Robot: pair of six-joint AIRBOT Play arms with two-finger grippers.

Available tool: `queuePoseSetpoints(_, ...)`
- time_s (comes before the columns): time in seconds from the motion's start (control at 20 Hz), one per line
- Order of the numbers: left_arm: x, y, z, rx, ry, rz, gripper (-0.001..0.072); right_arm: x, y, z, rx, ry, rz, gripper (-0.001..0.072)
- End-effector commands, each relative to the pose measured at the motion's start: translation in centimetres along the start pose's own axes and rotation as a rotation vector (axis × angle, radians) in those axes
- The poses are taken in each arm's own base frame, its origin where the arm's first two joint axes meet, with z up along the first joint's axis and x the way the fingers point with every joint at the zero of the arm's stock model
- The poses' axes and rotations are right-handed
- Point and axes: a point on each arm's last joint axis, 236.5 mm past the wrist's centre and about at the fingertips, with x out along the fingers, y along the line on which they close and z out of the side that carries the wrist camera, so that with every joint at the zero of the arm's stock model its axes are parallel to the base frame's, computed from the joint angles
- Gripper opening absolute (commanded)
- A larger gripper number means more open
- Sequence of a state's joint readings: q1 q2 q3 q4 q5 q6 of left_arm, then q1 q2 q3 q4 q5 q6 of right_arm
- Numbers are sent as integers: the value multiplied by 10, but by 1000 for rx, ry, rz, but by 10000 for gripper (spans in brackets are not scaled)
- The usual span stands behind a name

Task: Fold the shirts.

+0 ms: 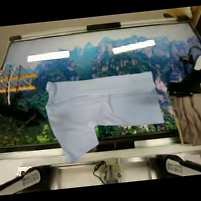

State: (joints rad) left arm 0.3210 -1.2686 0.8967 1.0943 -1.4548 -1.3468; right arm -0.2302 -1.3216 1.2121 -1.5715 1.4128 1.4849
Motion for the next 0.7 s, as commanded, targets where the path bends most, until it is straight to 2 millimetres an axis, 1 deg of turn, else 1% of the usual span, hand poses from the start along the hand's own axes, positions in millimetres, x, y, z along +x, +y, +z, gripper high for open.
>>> queuePoseSetpoints(0.0, 49, 13, -60, -38, -16, -28, 453, 0, 11, -18, 38, 49, 106, 460)
queuePoseSetpoints(0.1, 64, 12, -69, -59, -37, -53, 452, 0, 16, -16, 41, 41, 129, 460)
queuePoseSetpoints(0.2, 73, 7, -70, -77, -52, -94, 426, 0, 16, -15, 42, 38, 129, 460)
queuePoseSetpoints(0.25, 77, 6, -69, -84, -60, -105, 389, 0, 16, -16, 41, 39, 128, 460)
queuePoseSetpoints(0.35, 83, 3, -68, -117, -81, -132, 389, 0, 16, -16, 41, 40, 128, 460)
queuePoseSetpoints(0.45, 92, 4, -71, -143, -85, -141, 389, 0, 17, -17, 42, 43, 132, 462)
queuePoseSetpoints(0.5, 96, 4, -75, -139, -76, -135, 389, 3, 20, -19, 41, 53, 143, 463)
queuePoseSetpoints(0.6, 103, 2, -78, -113, -67, -120, 386, 18, 25, -37, 36, 112, 166, 463)
queuePoseSetpoints(0.65, 105, 1, -77, -111, -73, -112, 322, 26, 29, -47, 28, 145, 182, 463)
